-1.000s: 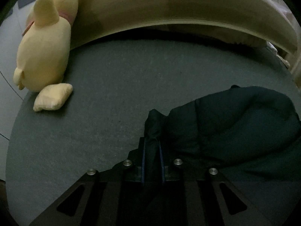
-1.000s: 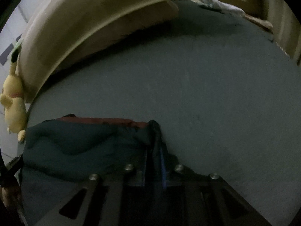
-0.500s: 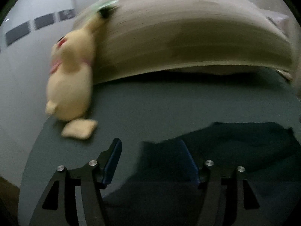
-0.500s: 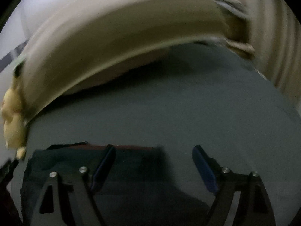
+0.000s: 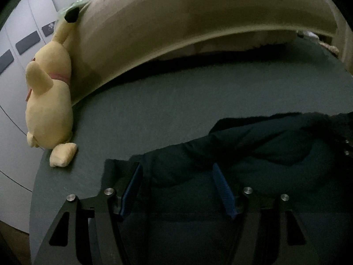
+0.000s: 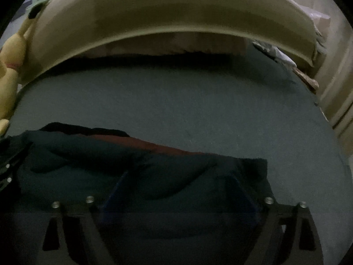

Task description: Fold large clothes

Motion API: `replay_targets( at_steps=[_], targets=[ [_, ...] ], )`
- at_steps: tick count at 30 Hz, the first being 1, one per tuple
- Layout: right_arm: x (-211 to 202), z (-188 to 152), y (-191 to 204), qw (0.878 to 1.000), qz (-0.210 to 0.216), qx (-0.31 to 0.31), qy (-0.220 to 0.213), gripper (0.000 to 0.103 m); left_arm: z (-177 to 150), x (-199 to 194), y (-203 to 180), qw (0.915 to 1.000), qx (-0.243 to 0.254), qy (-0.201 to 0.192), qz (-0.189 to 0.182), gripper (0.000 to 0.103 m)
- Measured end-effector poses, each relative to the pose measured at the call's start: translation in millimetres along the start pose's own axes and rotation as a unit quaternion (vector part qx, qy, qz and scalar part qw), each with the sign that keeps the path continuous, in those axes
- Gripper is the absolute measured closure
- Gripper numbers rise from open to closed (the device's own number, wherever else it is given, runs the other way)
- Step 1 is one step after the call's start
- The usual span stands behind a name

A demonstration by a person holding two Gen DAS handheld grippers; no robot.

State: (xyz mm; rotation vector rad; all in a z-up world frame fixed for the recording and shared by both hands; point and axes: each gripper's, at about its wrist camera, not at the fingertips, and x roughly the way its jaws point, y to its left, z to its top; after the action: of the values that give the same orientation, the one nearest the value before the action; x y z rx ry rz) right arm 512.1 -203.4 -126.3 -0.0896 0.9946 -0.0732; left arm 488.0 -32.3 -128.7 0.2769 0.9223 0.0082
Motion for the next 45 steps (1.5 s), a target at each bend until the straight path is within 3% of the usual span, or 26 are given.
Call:
replay_targets(
  at_steps=[4,9,12,19,24,29,37,45],
  targets=[
    [-16,-2,-13,1.000,0.017,0.022,0.000,0.004,1,-15,8,0.9997,-0.016,-0.013,-0.014,0.035],
    [-93,-24,-59,0.993,0.050,0.078,-0.072,0.003,-28,-55,50,0.9960,-0.068,-0.044,-0.037,0.032],
    [-139,-60,-94,0.985,0.095,0.120,-0.081,0.003,-53,-76,78,0.9933,-0.098,-0.036,-0.051,0.030],
    [-176,-159,-142,0.971,0.131,0.192,-0.060,0.003,-113,-115,107,0.9914,-0.126,-0.014,-0.033,0.029],
    [-180,-211,-155,0.959,0.150,0.238,-0.043,0.003,-148,-140,112,0.9891,-0.143,-0.006,-0.037,0.029],
    [-174,-248,-159,0.934,0.195,0.300,-0.017,0.003,-168,-145,118,0.9880,-0.148,0.007,-0.041,0.029],
    [-156,-260,-162,0.907,0.228,0.355,-0.004,0.003,-184,-153,126,0.9858,-0.163,0.010,-0.040,0.029],
    [-137,-259,-168,0.889,0.238,0.391,0.007,0.003,-193,-141,131,0.9820,-0.181,0.023,-0.048,0.029]
  ],
)
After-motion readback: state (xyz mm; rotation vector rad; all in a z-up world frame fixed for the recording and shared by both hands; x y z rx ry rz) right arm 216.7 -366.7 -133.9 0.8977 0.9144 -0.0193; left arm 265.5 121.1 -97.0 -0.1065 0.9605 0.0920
